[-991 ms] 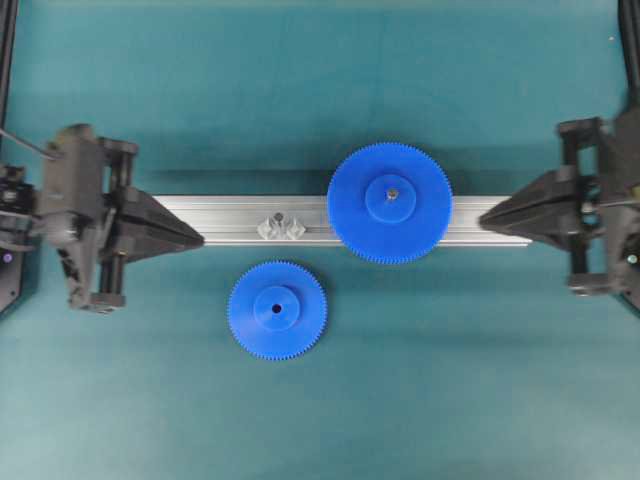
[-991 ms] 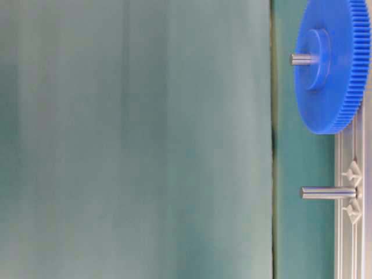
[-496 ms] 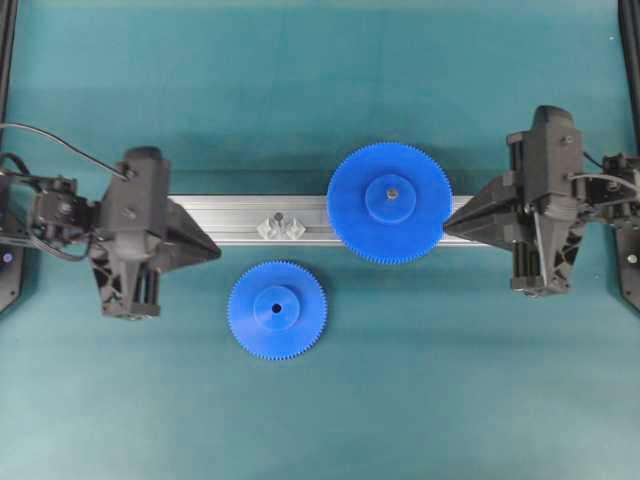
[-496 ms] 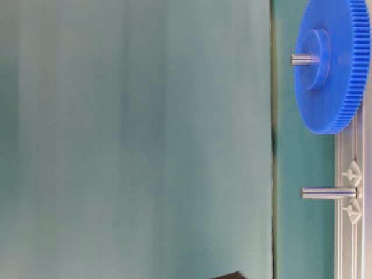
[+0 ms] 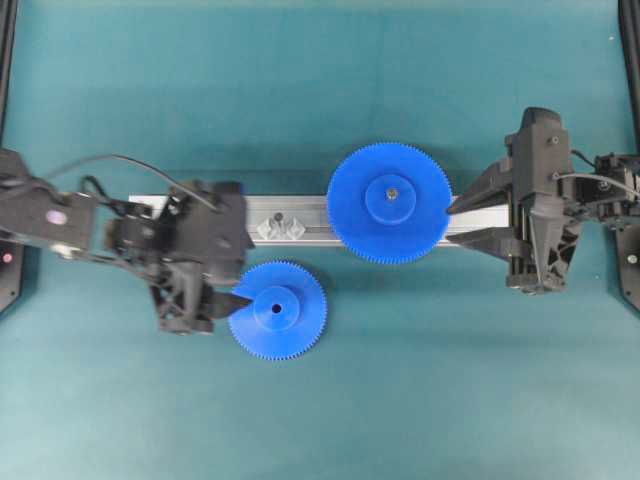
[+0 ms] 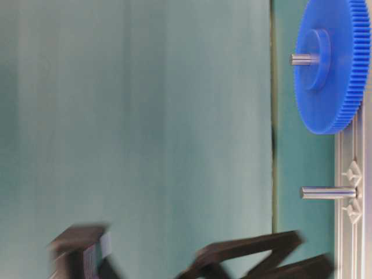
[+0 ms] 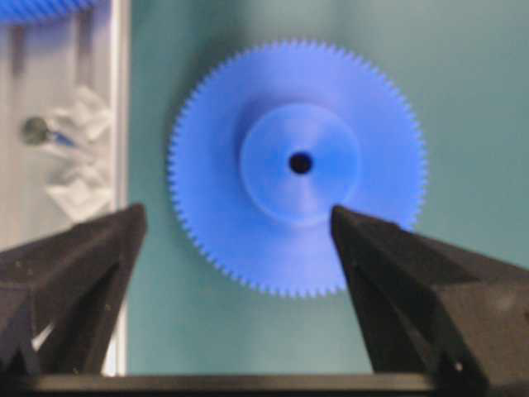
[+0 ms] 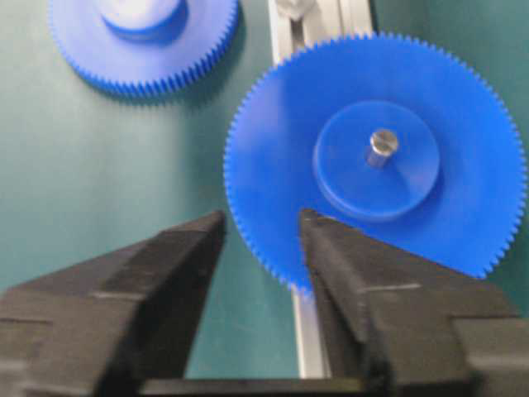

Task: Insert the small gear onto the shaft.
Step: 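Grasp the small blue gear by its hub with the left gripper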

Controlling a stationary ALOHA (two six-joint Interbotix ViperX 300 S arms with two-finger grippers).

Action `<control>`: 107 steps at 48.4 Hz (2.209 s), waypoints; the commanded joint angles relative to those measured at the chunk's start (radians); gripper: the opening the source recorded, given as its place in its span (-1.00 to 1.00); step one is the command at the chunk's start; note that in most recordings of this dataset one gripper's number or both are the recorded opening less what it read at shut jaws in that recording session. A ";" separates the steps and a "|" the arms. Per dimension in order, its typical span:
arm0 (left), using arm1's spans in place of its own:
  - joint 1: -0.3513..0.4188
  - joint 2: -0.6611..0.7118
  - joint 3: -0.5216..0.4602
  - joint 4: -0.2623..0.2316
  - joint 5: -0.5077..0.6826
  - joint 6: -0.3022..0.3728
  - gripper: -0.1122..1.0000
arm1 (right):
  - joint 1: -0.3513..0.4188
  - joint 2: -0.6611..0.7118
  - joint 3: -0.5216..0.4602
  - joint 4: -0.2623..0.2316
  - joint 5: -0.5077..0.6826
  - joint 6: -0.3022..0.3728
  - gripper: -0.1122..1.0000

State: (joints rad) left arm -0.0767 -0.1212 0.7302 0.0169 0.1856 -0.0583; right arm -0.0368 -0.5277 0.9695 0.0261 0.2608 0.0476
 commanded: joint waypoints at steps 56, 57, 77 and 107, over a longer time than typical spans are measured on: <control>-0.057 0.252 -0.232 0.002 0.173 -0.057 0.85 | -0.011 -0.003 0.034 -0.002 -0.061 0.006 0.44; -0.058 0.253 -0.232 0.003 0.173 -0.057 0.85 | -0.011 -0.003 0.035 -0.002 -0.060 0.006 0.44; -0.081 0.273 -0.242 0.003 0.172 -0.061 0.85 | -0.011 -0.003 0.041 -0.002 -0.061 0.008 0.44; -0.081 0.298 -0.249 0.002 0.202 -0.064 0.79 | -0.011 -0.005 0.043 0.000 -0.071 0.009 0.44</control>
State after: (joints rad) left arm -0.1503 0.1825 0.4893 0.0199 0.3835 -0.1212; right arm -0.0460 -0.5277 1.0216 0.0261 0.2040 0.0476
